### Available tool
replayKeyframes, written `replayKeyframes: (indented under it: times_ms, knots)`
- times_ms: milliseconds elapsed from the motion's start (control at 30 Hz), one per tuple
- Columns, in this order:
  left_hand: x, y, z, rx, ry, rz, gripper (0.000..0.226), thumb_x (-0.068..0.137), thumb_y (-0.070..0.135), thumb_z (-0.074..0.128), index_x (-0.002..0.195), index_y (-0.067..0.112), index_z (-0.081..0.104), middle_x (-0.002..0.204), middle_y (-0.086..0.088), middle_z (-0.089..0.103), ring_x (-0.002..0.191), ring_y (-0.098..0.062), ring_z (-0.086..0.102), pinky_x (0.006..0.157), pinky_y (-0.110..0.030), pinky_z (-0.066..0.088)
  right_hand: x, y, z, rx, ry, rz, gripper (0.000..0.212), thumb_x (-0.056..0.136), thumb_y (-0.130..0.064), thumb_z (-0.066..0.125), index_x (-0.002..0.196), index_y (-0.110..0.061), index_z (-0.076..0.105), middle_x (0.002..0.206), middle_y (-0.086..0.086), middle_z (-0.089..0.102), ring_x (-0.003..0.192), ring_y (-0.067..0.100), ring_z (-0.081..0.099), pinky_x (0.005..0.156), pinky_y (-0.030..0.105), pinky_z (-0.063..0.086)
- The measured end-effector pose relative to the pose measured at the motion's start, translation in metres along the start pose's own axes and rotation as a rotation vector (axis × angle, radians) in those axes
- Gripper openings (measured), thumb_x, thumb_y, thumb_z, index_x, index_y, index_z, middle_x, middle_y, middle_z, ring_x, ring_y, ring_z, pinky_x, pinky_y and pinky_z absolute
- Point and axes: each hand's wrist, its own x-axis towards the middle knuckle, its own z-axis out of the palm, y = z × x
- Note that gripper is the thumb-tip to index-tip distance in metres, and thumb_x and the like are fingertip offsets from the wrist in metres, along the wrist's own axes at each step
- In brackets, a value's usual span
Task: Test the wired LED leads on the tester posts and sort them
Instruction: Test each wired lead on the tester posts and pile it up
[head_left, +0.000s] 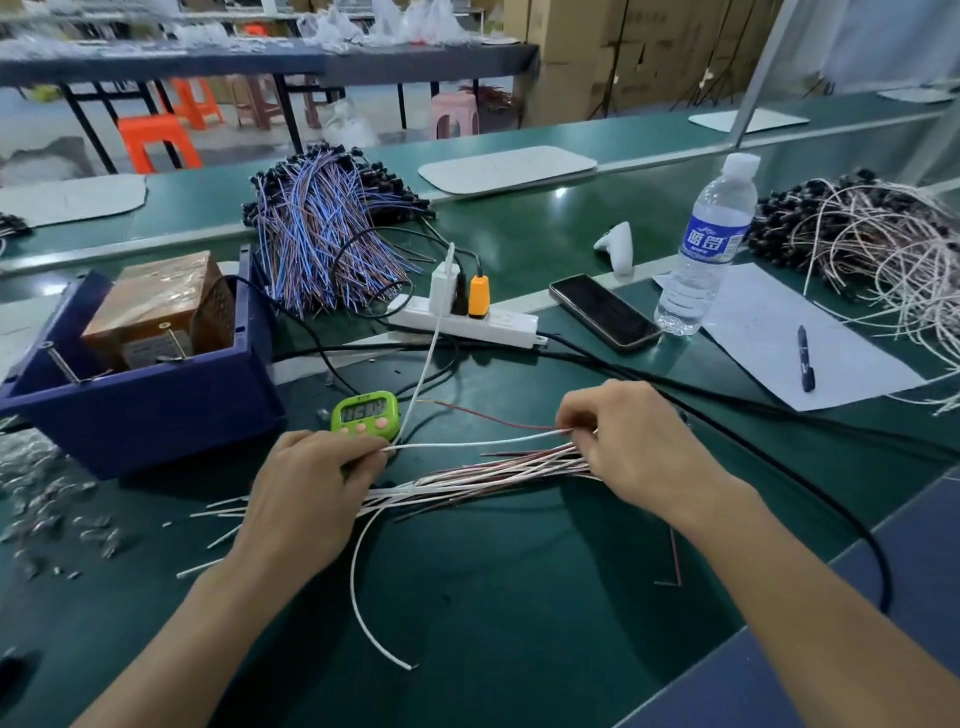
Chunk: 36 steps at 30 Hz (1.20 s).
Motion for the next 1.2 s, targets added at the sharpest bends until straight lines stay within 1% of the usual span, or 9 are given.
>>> replayKeyframes:
  times_ms: [133,233,367,500,600,733,867,1033,1200]
  knots:
    - [0.000,0.000,-0.005,0.131,-0.001,0.055,0.016,0.083,0.019,0.083,0.097,0.028,0.084,0.097,0.002,0.080,0.086,-0.020,0.061,0.084,-0.032,0.038,-0.001,0.011,0.011,-0.039,0.125,-0.078,0.028,0.092,-0.002,0.062,0.090,-0.024,0.079,0.080,-0.008,0.070,0.092,0.020,0.053,0.095,0.030,0.038]
    - [-0.005,0.004,-0.007,0.187,0.000,0.075,0.039,0.073,0.016,0.088,0.110,0.027,0.080,0.109,0.004,0.078,0.104,-0.019,0.067,0.091,-0.033,0.040,-0.005,0.018,0.023,-0.096,0.085,-0.106,0.031,0.093,-0.003,0.060,0.092,-0.027,0.081,0.085,-0.010,0.068,0.098,0.020,0.054,0.100,0.035,0.039]
    - [-0.006,0.032,0.000,0.017,-0.033,0.214,0.053,0.079,0.030,0.077,0.131,0.030,0.069,0.132,0.014,0.066,0.126,-0.009,0.053,0.110,-0.026,0.032,-0.010,0.019,0.039,-0.065,0.083,-0.104,0.032,0.095,-0.005,0.059,0.102,-0.029,0.079,0.093,-0.008,0.063,0.098,0.021,0.053,0.094,0.036,0.042]
    - [-0.001,0.057,0.023,-0.047,-0.179,0.312,0.032,0.087,0.035,0.079,0.118,0.032,0.076,0.113,0.013,0.075,0.107,-0.013,0.063,0.096,-0.033,0.047,-0.014,0.022,0.048,-0.098,0.162,-0.097,0.037,0.085,0.003,0.067,0.099,-0.029,0.078,0.098,-0.012,0.070,0.098,0.021,0.059,0.090,0.034,0.038]
    - [0.002,0.057,0.027,-0.016,-0.175,0.315,0.013,0.090,0.033,0.077,0.102,0.032,0.082,0.099,0.014,0.076,0.094,-0.014,0.064,0.084,-0.031,0.046,-0.017,0.022,0.053,-0.097,0.233,-0.093,0.042,0.081,0.009,0.065,0.098,-0.028,0.079,0.096,-0.013,0.074,0.093,0.022,0.060,0.089,0.030,0.031]
    - [0.000,0.051,0.019,0.026,-0.137,0.249,0.011,0.088,0.036,0.078,0.098,0.035,0.082,0.096,0.017,0.076,0.093,-0.012,0.064,0.074,-0.025,0.038,-0.020,0.015,0.056,-0.189,0.258,0.000,0.051,0.077,0.002,0.043,0.105,-0.021,0.079,0.120,0.000,0.074,0.115,0.030,0.059,0.101,0.035,0.028]
    - [-0.005,0.033,-0.008,0.001,-0.094,0.080,0.019,0.086,0.039,0.078,0.104,0.037,0.080,0.106,0.012,0.076,0.101,-0.018,0.064,0.084,-0.031,0.047,-0.012,-0.019,0.055,-0.043,0.311,0.034,0.057,0.073,0.007,0.042,0.116,-0.012,0.077,0.131,0.010,0.069,0.131,0.027,0.046,0.110,0.033,0.021]
    - [-0.012,-0.004,-0.057,-0.055,0.031,-0.086,0.013,0.087,0.033,0.077,0.099,0.037,0.081,0.102,0.011,0.076,0.097,-0.017,0.065,0.092,-0.038,0.052,0.012,-0.118,0.065,0.182,0.189,-0.191,0.049,0.075,-0.001,0.051,0.111,-0.019,0.079,0.121,0.003,0.073,0.122,0.025,0.052,0.108,0.028,0.023]
    - [-0.037,-0.051,-0.103,0.015,0.215,-0.249,0.016,0.086,0.022,0.074,0.094,0.033,0.082,0.090,0.009,0.078,0.087,-0.015,0.068,0.078,-0.028,0.048,0.026,-0.231,0.093,0.456,-0.085,-0.426,0.039,0.082,-0.010,0.049,0.101,-0.022,0.080,0.095,0.002,0.075,0.095,0.024,0.065,0.092,0.038,0.052]
